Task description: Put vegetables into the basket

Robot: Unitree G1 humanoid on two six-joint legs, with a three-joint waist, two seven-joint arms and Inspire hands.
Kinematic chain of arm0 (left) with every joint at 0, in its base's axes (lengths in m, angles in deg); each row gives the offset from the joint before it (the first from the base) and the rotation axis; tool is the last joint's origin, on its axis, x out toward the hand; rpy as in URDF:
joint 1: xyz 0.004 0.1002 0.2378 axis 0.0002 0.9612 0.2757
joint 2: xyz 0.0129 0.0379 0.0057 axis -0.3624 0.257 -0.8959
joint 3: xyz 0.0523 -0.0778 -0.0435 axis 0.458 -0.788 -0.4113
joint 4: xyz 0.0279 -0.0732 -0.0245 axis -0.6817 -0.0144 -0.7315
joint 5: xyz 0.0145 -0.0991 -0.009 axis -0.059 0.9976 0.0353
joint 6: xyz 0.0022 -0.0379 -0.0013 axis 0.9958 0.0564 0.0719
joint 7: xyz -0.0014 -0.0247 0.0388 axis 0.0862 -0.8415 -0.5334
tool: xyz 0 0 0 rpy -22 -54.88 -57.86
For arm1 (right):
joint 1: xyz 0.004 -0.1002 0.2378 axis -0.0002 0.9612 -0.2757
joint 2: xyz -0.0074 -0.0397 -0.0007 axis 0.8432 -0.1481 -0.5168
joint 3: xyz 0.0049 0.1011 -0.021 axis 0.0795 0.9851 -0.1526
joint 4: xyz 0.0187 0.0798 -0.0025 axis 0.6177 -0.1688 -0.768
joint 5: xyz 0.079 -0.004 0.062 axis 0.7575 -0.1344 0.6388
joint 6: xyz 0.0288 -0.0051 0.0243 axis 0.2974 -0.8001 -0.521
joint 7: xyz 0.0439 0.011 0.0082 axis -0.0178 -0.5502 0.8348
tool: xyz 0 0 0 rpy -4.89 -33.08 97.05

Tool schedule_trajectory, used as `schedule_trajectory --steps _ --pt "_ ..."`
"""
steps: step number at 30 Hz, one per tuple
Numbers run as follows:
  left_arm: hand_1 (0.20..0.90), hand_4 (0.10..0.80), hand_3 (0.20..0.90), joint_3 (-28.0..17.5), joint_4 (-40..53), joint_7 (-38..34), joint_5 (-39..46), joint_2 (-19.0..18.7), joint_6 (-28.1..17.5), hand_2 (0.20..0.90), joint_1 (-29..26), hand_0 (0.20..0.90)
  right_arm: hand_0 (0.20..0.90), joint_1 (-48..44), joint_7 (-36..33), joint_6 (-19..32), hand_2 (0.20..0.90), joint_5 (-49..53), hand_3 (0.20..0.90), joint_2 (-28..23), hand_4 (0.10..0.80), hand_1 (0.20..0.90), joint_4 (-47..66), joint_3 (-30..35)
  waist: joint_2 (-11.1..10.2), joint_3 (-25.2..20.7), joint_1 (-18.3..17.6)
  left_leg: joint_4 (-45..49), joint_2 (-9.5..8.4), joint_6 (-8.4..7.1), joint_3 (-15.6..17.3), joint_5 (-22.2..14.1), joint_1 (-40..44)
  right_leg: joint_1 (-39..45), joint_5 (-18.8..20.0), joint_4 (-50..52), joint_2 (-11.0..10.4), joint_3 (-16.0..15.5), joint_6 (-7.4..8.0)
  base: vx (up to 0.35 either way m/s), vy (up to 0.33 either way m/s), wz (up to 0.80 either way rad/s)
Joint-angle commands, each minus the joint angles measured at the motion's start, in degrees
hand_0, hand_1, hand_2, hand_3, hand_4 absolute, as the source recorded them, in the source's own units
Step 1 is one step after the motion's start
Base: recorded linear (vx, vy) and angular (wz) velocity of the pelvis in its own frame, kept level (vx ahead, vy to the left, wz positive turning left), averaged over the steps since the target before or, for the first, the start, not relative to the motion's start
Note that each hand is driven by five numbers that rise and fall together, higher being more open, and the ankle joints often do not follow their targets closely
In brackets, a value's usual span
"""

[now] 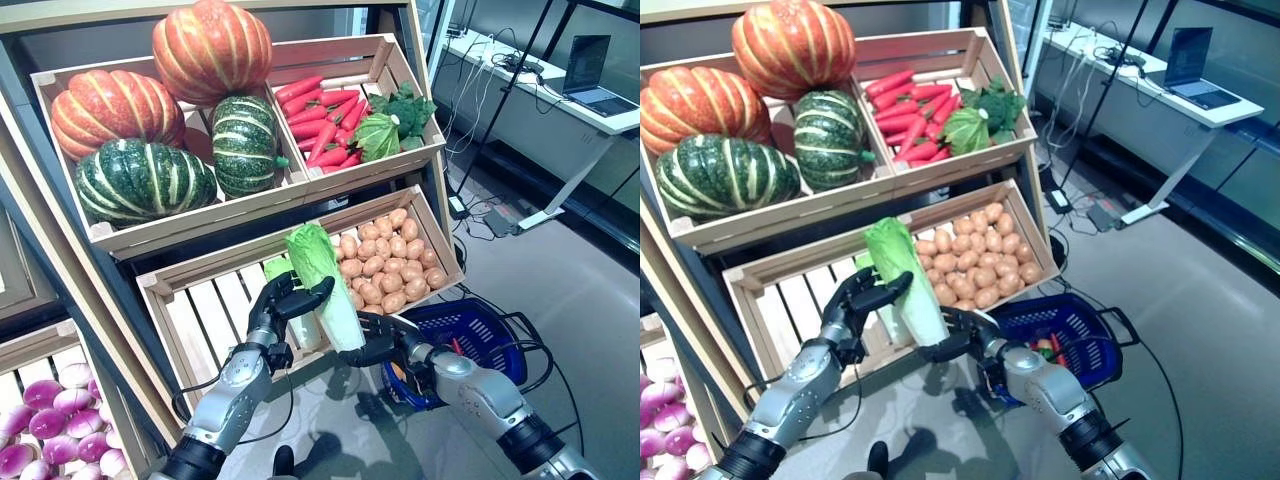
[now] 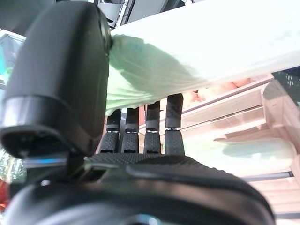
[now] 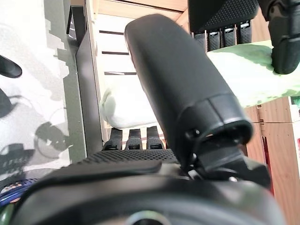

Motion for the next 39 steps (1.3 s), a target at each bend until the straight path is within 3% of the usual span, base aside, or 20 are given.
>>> schedule_trajectory --steps 1,5,6,7,33,34,35,36,39 --pt "0.300 0.400 0.300 2.9 2.2 3.2 -1.2 1.4 -4.4 0.300 -11.5 0.300 0.900 -7.1 1.5 3.6 0.900 8.3 0.900 6.1 0.800 0.900 2.4 -2.0 -0.9 -4.0 1.1 0.1 1.87 -1.03 -0.9 -5.3 4.2 -3.7 6.7 -0.1 -4.1 1.6 -0.80 0.000 0.000 0.00" --pt "0.300 0.400 0.300 3.7 2.1 3.8 -1.4 1.0 -4.5 0.300 -11.8 0.300 0.900 -7.2 0.8 5.8 0.900 11.7 0.900 7.5 0.800 0.900 1.7 -2.3 -0.8 -4.1 1.2 0.1 1.77 -1.05 -1.2 -5.3 4.2 -3.6 6.7 -0.1 -4.1 1.4 -0.80 0.000 0.000 0.00" --pt "0.300 0.400 0.300 3.9 1.9 3.8 -1.4 1.1 -4.6 0.300 -11.9 0.300 0.512 -7.2 0.3 6.8 0.512 12.1 0.512 7.8 0.541 0.512 1.6 -2.5 -0.7 -4.2 1.3 0.1 1.74 -1.04 -1.3 -5.3 4.1 -3.6 6.6 -0.1 -4.1 1.4 -0.82 0.000 0.000 0.00" --pt "0.300 0.400 0.300 4.0 2.0 3.7 -1.0 1.0 -4.6 0.300 -11.9 0.300 0.300 -7.3 -0.1 7.4 0.300 12.4 0.300 8.1 0.400 0.300 1.3 -2.5 -0.7 -4.2 1.3 0.1 1.75 -1.05 -1.2 -5.3 4.1 -3.6 6.6 -0.1 -4.1 1.3 -0.78 -0.007 0.010 0.03" --pt "0.300 0.400 0.300 5.2 6.0 3.0 2.3 -0.6 -2.0 0.300 -12.1 0.300 0.300 -7.5 -5.4 13.9 0.300 17.3 0.300 8.7 0.400 0.300 0.3 -1.3 0.1 -4.4 1.7 0.1 1.47 -0.85 -1.4 -5.6 4.3 -3.5 6.7 -0.1 -4.3 1.0 -0.78 -0.001 0.000 0.01" --pt "0.538 0.558 0.538 5.2 6.0 2.7 2.7 -0.5 -2.1 0.538 -12.1 0.538 0.300 -7.4 -5.4 14.3 0.300 17.5 0.300 8.6 0.400 0.300 0.4 -1.1 0.1 -4.3 1.6 0.1 1.51 -0.88 -1.4 -5.6 4.3 -3.5 6.8 -0.1 -4.3 1.0 -0.77 -0.003 0.000 0.03" --pt "0.851 0.767 0.851 5.3 5.8 2.5 2.6 -0.5 -2.5 0.851 -12.1 0.851 0.300 -7.2 -5.3 14.9 0.300 17.6 0.300 8.6 0.400 0.300 0.5 -1.0 0.1 -4.2 1.6 0.1 1.56 -0.91 -1.3 -5.5 4.4 -3.5 6.8 -0.1 -4.3 1.0 -0.74 0.000 0.000 0.00" --pt "0.900 0.800 0.900 5.2 5.2 2.5 1.9 -0.5 -3.2 0.900 -11.9 0.900 0.300 -7.0 -5.0 15.5 0.300 18.0 0.300 8.3 0.400 0.300 0.9 -0.5 0.1 -4.2 1.4 0.1 1.53 -0.85 -1.4 -5.5 4.4 -3.6 6.8 -0.1 -4.1 1.1 -0.79 0.000 0.000 0.00" --pt "0.900 0.800 0.900 5.4 3.7 2.7 1.9 -0.3 -4.9 0.900 -11.4 0.900 0.300 -6.5 -4.6 17.2 0.300 18.6 0.300 7.5 0.400 0.300 1.9 0.3 0.1 -4.1 1.2 0.1 1.52 -0.90 -1.3 -5.6 4.3 -3.7 6.8 -0.1 -3.9 1.4 -0.85 0.000 0.000 0.00"
